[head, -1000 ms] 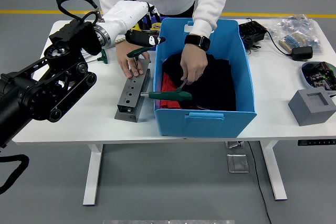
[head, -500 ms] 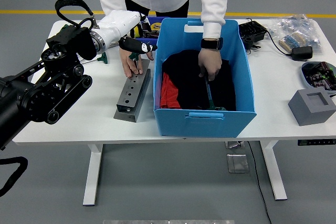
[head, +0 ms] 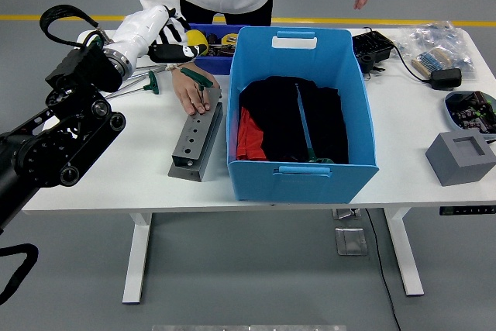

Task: Lift tool from toolbox,place it in box,lift tool from toolbox,place it in box

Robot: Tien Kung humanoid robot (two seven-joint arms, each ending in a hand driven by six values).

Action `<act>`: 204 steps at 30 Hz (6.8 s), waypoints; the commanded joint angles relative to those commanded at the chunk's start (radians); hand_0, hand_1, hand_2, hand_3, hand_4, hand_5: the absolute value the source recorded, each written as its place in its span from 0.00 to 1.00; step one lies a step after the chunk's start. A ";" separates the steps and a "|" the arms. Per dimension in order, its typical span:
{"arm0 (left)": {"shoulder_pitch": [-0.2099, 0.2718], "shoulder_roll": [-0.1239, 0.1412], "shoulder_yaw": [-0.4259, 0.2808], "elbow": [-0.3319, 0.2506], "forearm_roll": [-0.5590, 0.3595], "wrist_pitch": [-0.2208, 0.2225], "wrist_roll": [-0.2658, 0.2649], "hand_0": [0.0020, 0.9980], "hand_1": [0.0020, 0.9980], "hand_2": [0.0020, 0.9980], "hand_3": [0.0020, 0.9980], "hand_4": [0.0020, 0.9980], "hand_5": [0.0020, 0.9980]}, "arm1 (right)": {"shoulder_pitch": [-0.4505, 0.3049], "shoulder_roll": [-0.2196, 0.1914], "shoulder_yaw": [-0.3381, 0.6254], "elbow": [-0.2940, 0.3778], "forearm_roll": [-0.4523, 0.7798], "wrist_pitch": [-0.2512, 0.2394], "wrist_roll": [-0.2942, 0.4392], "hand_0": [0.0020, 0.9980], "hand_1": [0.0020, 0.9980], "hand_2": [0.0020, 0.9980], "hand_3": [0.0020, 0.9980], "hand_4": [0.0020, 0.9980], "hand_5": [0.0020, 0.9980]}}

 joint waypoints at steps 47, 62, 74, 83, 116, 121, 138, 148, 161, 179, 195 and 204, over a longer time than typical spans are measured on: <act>0.112 -0.037 0.042 0.025 -1.467 0.218 0.021 0.22 0.31 0.57 0.85 0.79 0.90 | 0.003 0.002 -0.009 0.000 0.018 -0.003 0.003 0.68 0.66 0.74 0.58 0.84 0.64; 0.091 -0.056 0.078 0.084 -1.524 0.201 -0.038 0.22 0.32 0.58 0.86 0.81 0.95 | 0.004 0.002 -0.021 0.000 0.026 -0.002 0.003 0.68 0.66 0.74 0.58 0.84 0.64; 0.074 -0.070 0.105 0.123 -1.552 0.194 -0.081 0.22 0.32 0.59 0.87 0.82 0.96 | 0.008 0.000 -0.033 0.000 0.037 -0.003 0.005 0.68 0.66 0.74 0.58 0.84 0.64; 0.056 -0.083 0.119 0.143 -1.566 0.196 -0.104 0.22 0.32 0.59 0.87 0.82 0.96 | 0.009 -0.001 -0.041 0.000 0.035 -0.002 0.002 0.68 0.66 0.74 0.58 0.84 0.64; 0.021 -0.104 0.130 0.168 -1.607 0.184 -0.125 0.41 0.57 0.77 0.83 0.85 0.98 | 0.015 -0.004 -0.061 0.000 0.040 0.000 -0.001 0.68 0.66 0.74 0.58 0.84 0.64; 0.020 -0.102 0.124 0.152 -1.594 0.190 -0.120 0.41 0.57 0.77 0.83 0.85 0.98 | 0.015 -0.005 -0.062 0.000 0.038 0.001 -0.001 0.68 0.66 0.74 0.58 0.84 0.64; 0.026 -0.090 0.100 0.081 -1.618 0.197 -0.107 0.52 0.68 0.82 0.80 0.85 0.99 | 0.006 -0.004 -0.061 0.000 0.034 0.003 -0.002 0.68 0.66 0.74 0.58 0.84 0.64; 0.029 -0.071 0.086 -0.010 -1.596 0.219 -0.097 0.54 0.70 0.83 0.80 0.84 0.98 | 0.002 -0.003 -0.049 0.000 0.025 0.004 -0.002 0.68 0.66 0.74 0.58 0.84 0.64; -0.039 -0.067 0.127 -0.135 -1.580 0.232 -0.097 0.56 0.70 0.83 0.80 0.82 0.97 | 0.001 -0.005 -0.051 0.000 0.027 0.004 0.000 0.68 0.66 0.74 0.58 0.84 0.64; -0.202 -0.164 0.576 -0.016 -1.477 0.073 -0.096 0.61 0.74 0.83 0.81 0.82 0.96 | 0.010 -0.014 -0.071 0.000 0.037 0.005 0.003 0.68 0.66 0.74 0.58 0.84 0.64; -0.262 -0.215 0.682 0.165 -1.042 0.013 -0.118 0.76 0.84 0.98 0.90 0.86 0.96 | 0.026 -0.023 -0.052 0.000 -0.009 -0.002 -0.008 0.69 0.66 0.73 0.58 0.84 0.64; -0.270 -0.215 0.667 0.168 -0.785 -0.018 -0.157 0.79 0.87 0.99 0.91 0.90 0.98 | 0.020 -0.023 -0.049 0.000 -0.020 -0.001 -0.011 0.69 0.66 0.73 0.58 0.84 0.64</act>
